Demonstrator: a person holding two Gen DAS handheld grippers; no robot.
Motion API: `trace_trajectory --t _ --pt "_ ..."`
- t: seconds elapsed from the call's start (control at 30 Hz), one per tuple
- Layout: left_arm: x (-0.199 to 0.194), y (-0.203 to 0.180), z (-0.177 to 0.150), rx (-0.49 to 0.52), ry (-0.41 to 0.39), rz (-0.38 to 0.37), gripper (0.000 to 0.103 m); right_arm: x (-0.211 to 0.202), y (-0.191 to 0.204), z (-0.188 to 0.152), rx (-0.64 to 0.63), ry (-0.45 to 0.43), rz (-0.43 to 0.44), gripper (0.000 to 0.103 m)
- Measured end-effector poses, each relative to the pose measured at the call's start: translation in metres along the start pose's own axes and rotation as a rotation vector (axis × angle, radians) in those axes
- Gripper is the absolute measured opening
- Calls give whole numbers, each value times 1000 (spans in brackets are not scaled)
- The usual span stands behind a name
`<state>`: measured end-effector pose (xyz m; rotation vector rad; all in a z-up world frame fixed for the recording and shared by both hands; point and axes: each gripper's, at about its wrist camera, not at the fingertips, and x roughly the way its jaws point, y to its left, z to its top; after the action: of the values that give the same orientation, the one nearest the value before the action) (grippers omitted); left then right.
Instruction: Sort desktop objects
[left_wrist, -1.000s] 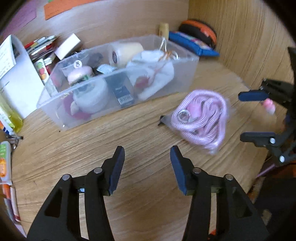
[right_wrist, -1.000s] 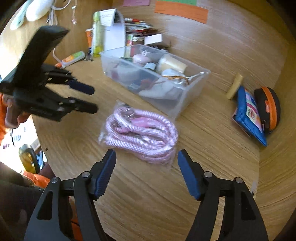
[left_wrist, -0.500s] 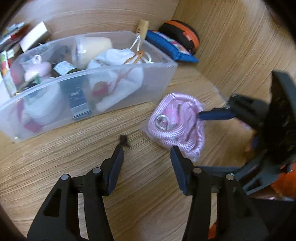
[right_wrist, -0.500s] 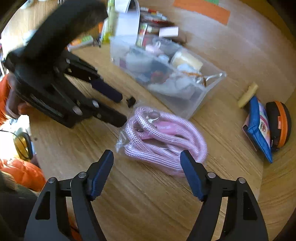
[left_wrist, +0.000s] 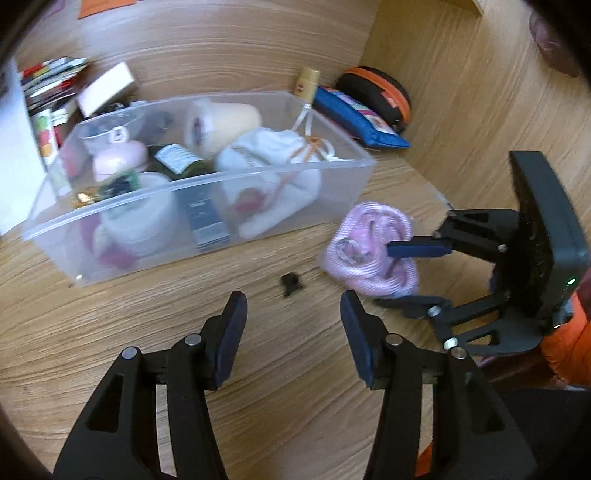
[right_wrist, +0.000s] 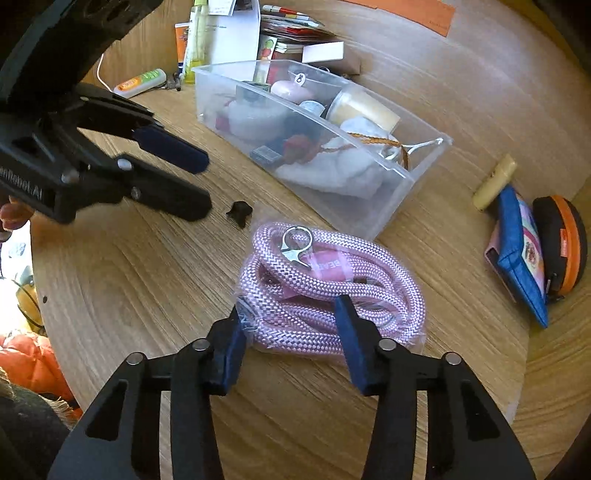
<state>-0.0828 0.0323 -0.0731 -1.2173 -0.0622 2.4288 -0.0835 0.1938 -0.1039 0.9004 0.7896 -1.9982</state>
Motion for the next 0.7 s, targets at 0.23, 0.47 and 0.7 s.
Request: trace_trajectory --t 0.23,0.47,0.7 --pt "11 -6 -1 18 27 1 51 -14 -16 9 124 -23 84 30" --pt "36 -32 15 68 38 -14 51 -23 -38 12 269 -42 270 30" --pt "34 -29 21 40 27 -92 51 -39 -27 7 199 -84 296 28"
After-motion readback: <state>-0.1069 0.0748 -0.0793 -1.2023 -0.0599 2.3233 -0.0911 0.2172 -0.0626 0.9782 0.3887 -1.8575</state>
